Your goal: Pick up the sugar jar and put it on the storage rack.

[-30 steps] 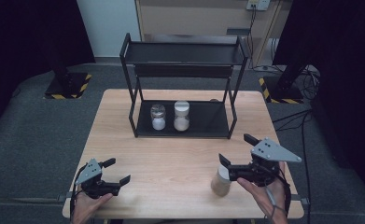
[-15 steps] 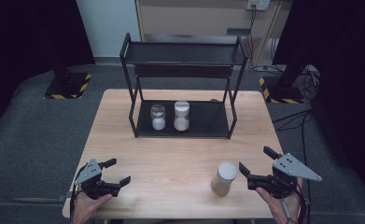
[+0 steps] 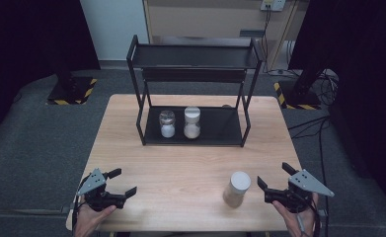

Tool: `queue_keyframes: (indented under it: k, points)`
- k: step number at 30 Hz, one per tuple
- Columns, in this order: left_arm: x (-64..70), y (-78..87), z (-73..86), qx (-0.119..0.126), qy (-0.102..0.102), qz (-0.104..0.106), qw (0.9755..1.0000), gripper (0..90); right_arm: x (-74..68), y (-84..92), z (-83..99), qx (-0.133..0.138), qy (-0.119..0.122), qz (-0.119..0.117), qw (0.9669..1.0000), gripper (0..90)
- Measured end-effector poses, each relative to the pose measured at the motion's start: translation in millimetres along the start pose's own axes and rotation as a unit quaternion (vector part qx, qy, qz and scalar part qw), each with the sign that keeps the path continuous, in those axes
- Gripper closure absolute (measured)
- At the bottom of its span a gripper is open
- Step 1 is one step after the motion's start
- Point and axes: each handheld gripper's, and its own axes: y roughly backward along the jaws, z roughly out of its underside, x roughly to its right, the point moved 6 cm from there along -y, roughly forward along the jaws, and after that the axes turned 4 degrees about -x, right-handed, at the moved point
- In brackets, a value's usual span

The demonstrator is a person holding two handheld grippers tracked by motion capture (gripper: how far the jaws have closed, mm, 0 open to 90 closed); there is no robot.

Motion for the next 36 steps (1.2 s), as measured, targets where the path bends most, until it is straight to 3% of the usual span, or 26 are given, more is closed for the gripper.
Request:
queue_keyframes:
  k: [5,16,36]
  points:
    - [-4.3,5.7,3.0,0.012,0.006,-0.003,0.9999,3.6,4.8,-4.9,12.2,-0.003,0.017,0.004,0.9998,2.6]
    - [-11.8,6.6,5.3,0.024,0.010,0.004,0.9996,3.6,17.8,-9.7,24.3,-0.010,-0.002,-0.021,0.9997,2.6]
    - [-10.9,5.1,4.8,0.020,0.003,0.010,0.9997,3.6,20.4,-10.7,26.4,-0.011,-0.017,-0.023,0.9995,2.6]
